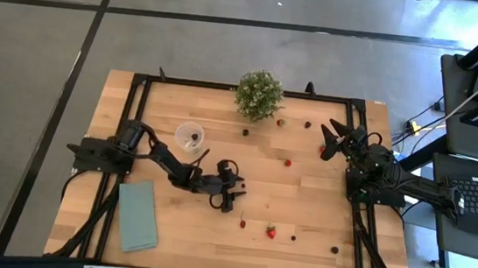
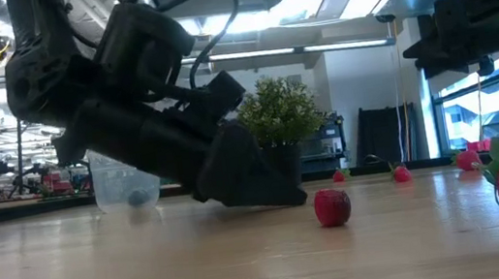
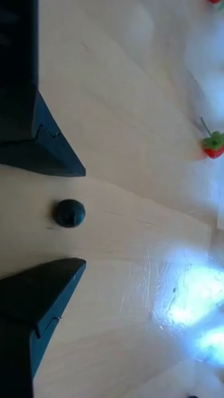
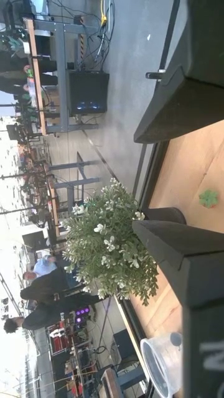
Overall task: Pick and placing Produce into tupperware
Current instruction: Put the blueberry into the transparent container
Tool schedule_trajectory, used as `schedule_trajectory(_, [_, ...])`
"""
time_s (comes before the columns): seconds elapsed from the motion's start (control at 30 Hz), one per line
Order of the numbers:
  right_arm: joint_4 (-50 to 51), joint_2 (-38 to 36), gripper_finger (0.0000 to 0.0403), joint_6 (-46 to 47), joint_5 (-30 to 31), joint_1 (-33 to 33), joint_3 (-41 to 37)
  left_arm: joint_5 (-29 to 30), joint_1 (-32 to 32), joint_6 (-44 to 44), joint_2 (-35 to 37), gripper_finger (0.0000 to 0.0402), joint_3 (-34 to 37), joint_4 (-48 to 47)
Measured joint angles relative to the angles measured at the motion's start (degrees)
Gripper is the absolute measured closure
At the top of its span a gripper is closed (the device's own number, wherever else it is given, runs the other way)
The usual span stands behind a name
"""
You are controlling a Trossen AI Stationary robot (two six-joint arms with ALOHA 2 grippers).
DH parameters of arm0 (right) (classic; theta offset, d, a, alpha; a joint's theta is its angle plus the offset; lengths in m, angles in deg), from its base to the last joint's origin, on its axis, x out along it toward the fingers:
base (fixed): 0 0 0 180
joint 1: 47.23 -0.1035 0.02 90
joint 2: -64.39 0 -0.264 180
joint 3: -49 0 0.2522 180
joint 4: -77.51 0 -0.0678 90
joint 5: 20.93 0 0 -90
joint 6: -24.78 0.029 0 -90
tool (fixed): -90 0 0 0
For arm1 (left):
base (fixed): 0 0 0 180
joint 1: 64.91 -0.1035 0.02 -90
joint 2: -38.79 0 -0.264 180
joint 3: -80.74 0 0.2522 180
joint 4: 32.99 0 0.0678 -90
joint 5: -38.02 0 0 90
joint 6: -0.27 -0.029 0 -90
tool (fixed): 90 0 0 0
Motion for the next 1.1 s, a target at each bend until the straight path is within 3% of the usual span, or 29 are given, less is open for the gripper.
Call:
schedule_trajectory(0.5, [-0.01,0.0,0.0186,0.01,0.02,0.0,0.0,-1.47,-0.93,-0.34,-1.3,0.019,-0.03,1.74])
schedule_trajectory(1.1, [-0.02,0.0,0.0186,-0.03,0.76,0.0,0.0,-2.13,-1.03,-0.28,-1.36,0.0329,-0.11,-1.14])
